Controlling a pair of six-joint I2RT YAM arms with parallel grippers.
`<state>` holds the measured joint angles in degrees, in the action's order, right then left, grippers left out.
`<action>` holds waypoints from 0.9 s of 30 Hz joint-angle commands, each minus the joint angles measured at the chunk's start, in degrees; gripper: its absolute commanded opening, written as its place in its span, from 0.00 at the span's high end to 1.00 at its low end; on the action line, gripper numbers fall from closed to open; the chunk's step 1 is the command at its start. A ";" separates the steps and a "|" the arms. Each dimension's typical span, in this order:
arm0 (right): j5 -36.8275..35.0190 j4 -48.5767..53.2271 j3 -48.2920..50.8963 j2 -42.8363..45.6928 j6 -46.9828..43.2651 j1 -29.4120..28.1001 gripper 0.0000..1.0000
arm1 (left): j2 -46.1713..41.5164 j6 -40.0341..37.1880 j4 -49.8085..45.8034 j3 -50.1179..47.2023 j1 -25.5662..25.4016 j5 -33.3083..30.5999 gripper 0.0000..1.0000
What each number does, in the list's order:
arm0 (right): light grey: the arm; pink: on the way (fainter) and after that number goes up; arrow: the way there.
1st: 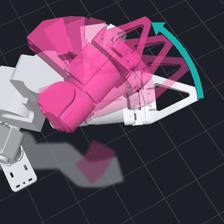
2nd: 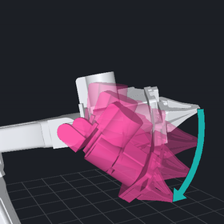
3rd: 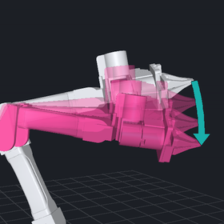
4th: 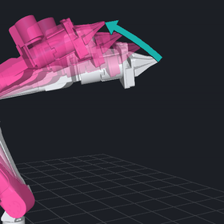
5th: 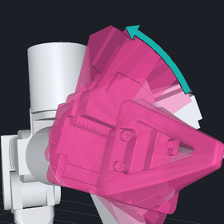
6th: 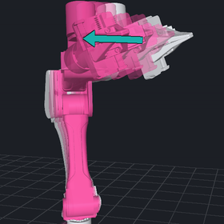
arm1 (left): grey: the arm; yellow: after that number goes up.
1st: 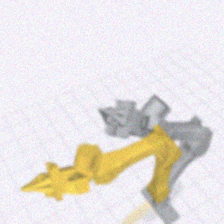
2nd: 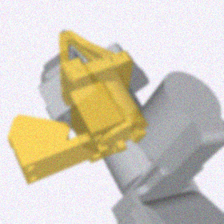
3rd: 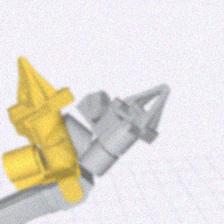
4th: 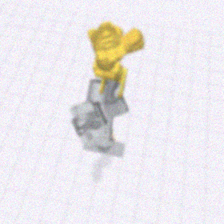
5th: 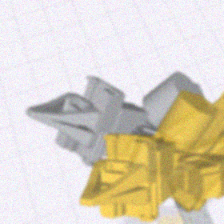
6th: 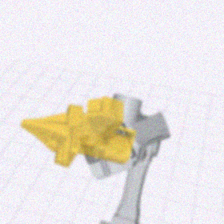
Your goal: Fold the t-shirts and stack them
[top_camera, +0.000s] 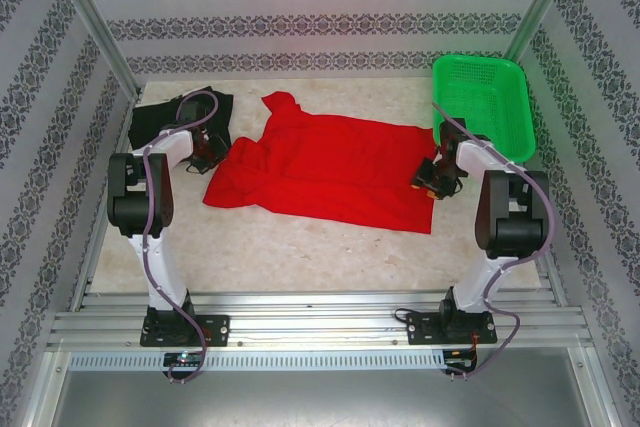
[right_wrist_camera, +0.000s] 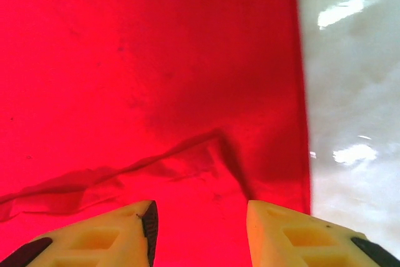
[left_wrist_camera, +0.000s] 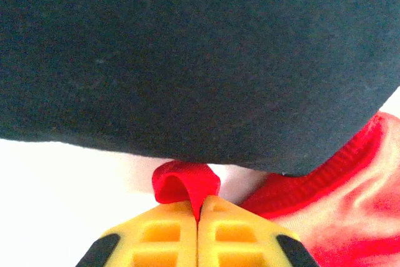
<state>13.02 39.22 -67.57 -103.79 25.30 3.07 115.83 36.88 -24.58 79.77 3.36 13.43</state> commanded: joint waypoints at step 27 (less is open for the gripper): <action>-6.86 -3.00 -3.51 -4.75 -1.40 -1.30 0.82 | -7.96 -0.19 3.22 -3.96 -0.72 4.05 1.00</action>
<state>7.31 37.87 -68.84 -107.35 24.56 1.98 110.28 36.93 -22.28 76.44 3.36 16.53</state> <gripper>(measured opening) 0.202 0.049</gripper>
